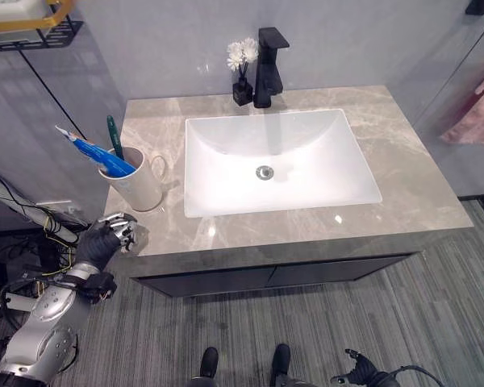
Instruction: Put brush and paste in cup on sink, flatten towel.
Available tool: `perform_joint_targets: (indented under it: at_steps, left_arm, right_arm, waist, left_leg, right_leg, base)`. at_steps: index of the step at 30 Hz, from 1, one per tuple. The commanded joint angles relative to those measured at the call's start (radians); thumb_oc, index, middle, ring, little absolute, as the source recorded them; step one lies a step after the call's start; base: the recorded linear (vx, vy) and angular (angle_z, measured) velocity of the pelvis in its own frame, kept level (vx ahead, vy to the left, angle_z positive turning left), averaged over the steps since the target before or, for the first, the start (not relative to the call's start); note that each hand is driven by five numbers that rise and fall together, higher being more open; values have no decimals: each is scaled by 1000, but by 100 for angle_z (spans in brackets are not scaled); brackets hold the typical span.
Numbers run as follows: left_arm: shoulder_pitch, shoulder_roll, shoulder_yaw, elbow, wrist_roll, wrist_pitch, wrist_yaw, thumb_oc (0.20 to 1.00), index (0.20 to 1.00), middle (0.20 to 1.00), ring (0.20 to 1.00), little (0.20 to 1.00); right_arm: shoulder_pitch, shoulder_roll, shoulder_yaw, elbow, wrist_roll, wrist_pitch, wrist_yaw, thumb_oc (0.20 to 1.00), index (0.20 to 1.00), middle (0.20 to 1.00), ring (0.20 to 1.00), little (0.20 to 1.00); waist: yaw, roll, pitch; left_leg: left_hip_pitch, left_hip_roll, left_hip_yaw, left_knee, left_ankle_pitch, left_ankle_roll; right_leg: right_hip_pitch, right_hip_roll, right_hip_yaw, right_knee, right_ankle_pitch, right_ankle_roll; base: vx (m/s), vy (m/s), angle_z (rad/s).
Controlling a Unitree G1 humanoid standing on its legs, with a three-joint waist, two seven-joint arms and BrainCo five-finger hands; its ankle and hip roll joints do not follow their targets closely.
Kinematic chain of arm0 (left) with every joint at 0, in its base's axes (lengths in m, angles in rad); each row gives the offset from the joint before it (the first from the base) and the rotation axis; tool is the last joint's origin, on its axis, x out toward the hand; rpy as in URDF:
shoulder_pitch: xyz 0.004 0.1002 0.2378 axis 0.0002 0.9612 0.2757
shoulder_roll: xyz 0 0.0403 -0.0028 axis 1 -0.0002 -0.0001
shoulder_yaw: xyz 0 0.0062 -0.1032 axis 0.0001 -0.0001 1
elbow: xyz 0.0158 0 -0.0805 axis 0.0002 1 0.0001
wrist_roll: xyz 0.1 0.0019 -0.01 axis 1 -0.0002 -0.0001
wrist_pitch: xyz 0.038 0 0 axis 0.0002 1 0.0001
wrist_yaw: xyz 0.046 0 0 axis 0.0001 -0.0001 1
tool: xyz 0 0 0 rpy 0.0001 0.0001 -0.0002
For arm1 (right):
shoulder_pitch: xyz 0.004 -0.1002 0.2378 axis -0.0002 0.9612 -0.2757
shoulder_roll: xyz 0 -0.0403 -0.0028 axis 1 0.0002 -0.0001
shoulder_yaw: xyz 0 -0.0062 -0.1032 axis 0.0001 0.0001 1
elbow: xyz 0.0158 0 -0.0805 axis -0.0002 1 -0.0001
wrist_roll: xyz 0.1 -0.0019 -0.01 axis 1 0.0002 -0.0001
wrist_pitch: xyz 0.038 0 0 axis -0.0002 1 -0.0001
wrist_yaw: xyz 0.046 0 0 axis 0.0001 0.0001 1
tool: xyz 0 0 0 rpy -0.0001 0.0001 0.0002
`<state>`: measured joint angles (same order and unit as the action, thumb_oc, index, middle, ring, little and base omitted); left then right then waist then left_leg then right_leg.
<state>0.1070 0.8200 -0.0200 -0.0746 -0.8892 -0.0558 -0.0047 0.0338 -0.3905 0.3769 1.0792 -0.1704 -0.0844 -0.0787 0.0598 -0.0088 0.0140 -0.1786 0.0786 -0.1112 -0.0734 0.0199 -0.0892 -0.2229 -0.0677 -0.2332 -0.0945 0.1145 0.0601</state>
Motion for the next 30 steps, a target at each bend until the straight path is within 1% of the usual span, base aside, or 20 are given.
perform_joint_targets:
  at_steps: [1, 17, 25, 30]
  left_arm:
    - [-49, 31, 12, -5, 44, -56, 15, 200, 200, 200, 200, 200]
    - [-126, 19, 2, 88, 99, -56, 42, 200, 200, 200, 200, 200]
    - [-189, 49, 3, 149, 127, -64, 63, 200, 200, 200, 200, 200]
    - [-251, 72, -2, 190, 152, -69, 80, 200, 200, 200, 200, 200]
  right_arm:
    - [-18, -27, 18, -36, 30, -5, 3, 1000, 1000, 1000, 1000, 1000]
    - [-41, -23, 18, -71, 46, 1, 0, 1000, 1000, 1000, 1000, 1000]
    - [-47, -26, 23, -73, 51, 2, 0, 1000, 1000, 1000, 1000, 1000]
    - [-52, -26, 24, -87, 65, 1, 3, 1000, 1000, 1000, 1000, 1000]
  waist:
    - [-19, -31, 29]
    - [-28, -40, 40]
    - [-33, -45, 52]
    - [-40, -53, 61]
  left_leg:
    - [-48, 5, -77, -14, 36, 9]
    - [-74, 10, -68, -14, 42, 8]
    - [-95, 11, -69, -14, 47, 7]
    - [-110, 12, -68, -14, 50, 8]
  right_leg:
    - [76, -37, -9, 7, -96, 87]
    - [45, -37, 0, 7, -88, 90]
    - [24, -37, 6, 7, -83, 92]
    - [9, -38, 11, 7, -79, 93]
  base:
    - [-2, 8, -7]
    - [5, -1, -1]
    - [0, 0, 0]
    - [0, 0, 0]
